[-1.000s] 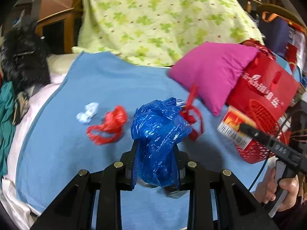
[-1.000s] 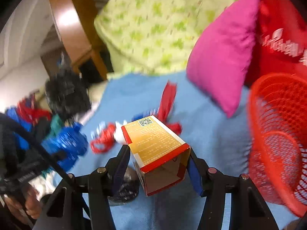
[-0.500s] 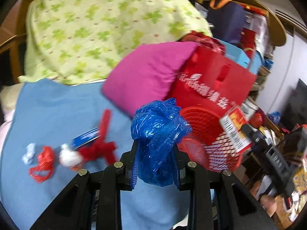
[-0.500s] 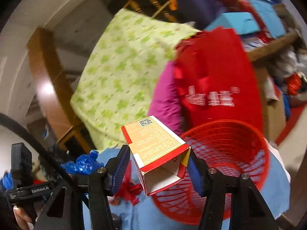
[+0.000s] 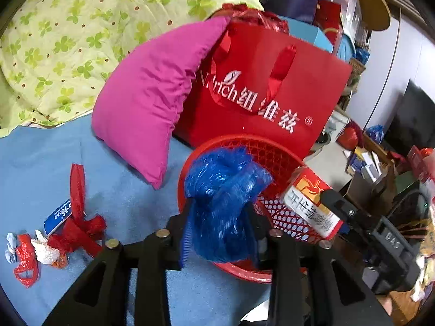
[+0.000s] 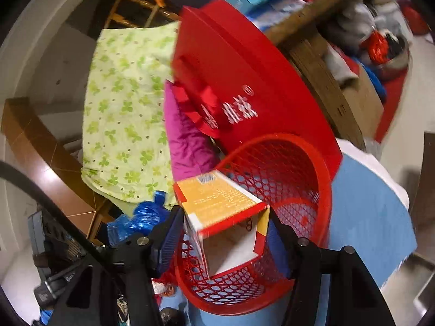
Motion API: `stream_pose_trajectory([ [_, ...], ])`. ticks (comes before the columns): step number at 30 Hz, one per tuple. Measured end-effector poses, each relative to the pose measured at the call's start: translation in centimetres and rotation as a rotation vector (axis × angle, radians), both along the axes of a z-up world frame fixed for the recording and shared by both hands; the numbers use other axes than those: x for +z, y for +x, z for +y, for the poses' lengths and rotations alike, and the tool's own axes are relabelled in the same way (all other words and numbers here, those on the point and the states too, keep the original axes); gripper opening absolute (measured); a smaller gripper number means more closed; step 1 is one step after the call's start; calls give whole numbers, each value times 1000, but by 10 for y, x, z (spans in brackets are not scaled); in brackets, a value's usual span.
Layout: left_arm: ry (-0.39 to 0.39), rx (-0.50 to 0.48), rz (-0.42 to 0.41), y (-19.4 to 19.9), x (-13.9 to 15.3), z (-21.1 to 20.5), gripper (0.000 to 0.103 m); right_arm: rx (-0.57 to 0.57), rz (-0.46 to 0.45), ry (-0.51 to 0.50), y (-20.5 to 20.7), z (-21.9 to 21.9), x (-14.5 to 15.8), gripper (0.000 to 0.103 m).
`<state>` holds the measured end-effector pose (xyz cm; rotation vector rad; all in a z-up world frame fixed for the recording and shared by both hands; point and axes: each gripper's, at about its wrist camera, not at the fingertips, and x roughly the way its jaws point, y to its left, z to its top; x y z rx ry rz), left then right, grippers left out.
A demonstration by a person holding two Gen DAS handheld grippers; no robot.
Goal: Collect trash
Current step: 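Carry both items over the red mesh basket and open both tools, then withdraw both open tools from the basket back over the blanket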
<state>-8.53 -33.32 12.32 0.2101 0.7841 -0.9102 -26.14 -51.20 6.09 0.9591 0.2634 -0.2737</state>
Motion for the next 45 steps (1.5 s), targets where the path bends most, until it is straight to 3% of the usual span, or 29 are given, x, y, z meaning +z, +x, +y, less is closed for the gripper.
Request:
stream_pose_trajectory([
  [2,-1,13,-3,0,-3,2,61,8,-5,6,3,0,2,75],
  [10,-45,100,-58,3,0,70,67,27,-71,-160,8,34,29,75],
  [16,-12,339,-73,18,-27,191,68,124,-149,-302,28,86,51,75],
  [19,32,470,-118,20,-39,247,68,193,-173,-348,45,117,56,77],
  [23,67,602,-164,20,-51,298,70,287,-144,-394,74,160,56,78],
  [31,87,717,-256,27,-78,342,73,382,-40,-425,131,223,37,78],
  [39,19,790,-199,44,-110,383,73,404,47,-434,171,263,15,78],
  [41,18,775,-153,49,-118,385,73,396,68,-428,175,267,11,78],
  [45,5,760,-158,49,-116,387,74,385,104,-409,177,276,4,78],
])
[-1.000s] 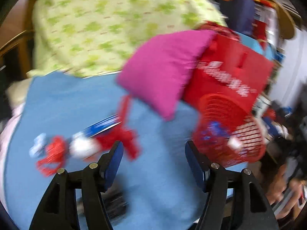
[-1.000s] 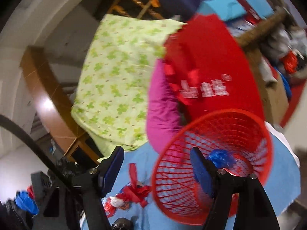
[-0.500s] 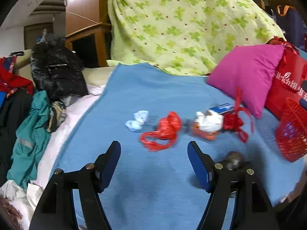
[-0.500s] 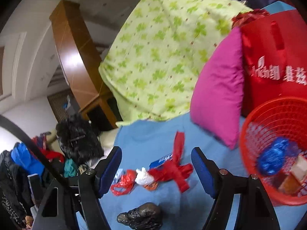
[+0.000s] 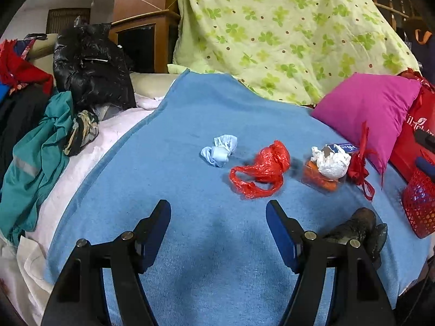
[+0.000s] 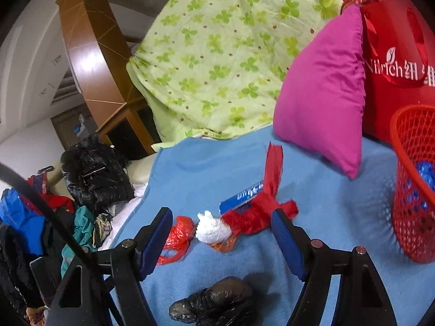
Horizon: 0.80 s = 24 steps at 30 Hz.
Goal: Collect trash
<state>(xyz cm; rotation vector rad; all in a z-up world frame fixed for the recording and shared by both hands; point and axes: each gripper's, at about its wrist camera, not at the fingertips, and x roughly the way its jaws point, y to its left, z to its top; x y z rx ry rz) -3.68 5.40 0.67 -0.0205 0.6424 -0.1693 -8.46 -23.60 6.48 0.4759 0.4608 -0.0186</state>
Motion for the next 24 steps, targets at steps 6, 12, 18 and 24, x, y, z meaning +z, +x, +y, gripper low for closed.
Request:
stream_pose_trajectory([
  [6,-19,2,8,3,0,8,75,-17,43,-55,-9,2,-1,78],
  [12,-54,28,31,9,-3,17,76,-43,66,-105,-20,-14,0,78],
  [18,-21,21,41,11,-7,6,76,-76,92,-52,-19,-35,-8,78],
  [24,16,10,48,14,-12,-6,76,-44,100,-68,-22,-36,-10,78],
])
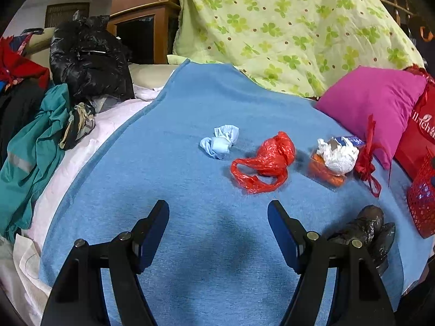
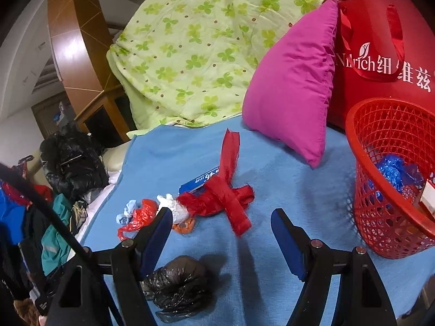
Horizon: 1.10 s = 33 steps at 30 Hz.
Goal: Collect trash
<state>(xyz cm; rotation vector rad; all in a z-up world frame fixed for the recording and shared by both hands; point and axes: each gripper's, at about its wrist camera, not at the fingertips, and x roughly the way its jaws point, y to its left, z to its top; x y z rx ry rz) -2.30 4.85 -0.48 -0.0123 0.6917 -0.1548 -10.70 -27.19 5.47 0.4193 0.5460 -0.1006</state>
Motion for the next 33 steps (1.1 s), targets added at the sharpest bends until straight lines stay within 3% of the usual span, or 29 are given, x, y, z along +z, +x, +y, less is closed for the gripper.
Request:
stream_pose_trajectory([
  [7,26,-6,4,0,-3,-6,76,7,7,17,1,0,-2,78],
  [33,1,-6,4,-2,-1,-1,76,26,40,11,12,13,-10,78],
])
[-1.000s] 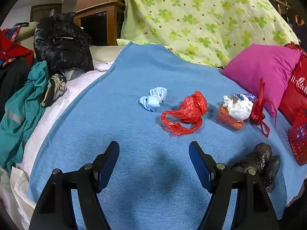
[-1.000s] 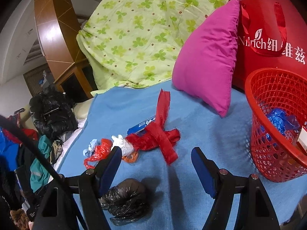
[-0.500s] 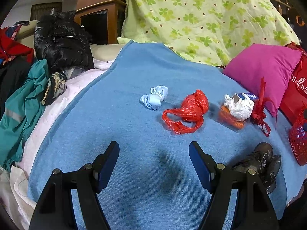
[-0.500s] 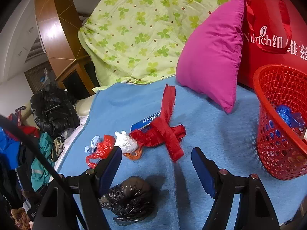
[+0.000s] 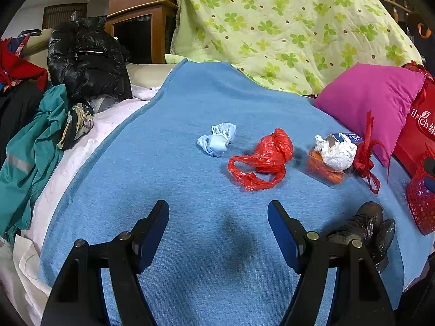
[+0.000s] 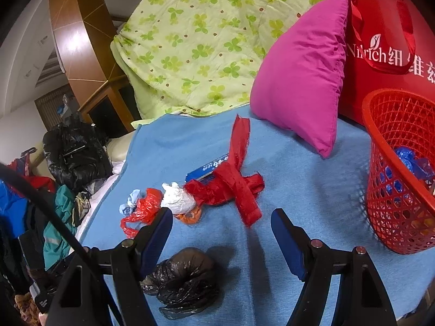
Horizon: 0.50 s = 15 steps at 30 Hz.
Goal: Collect trash
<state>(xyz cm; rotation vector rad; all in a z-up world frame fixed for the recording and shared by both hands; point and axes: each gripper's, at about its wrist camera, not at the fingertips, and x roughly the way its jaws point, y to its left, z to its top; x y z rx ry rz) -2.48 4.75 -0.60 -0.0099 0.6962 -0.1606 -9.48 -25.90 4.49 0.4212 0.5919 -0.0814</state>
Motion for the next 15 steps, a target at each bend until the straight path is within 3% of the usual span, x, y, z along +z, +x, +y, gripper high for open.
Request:
stream_pose_trajectory([
  [15,-15,-80,15,-13,0,-11,76,-6,-1,41,-3,-26,-14,78],
])
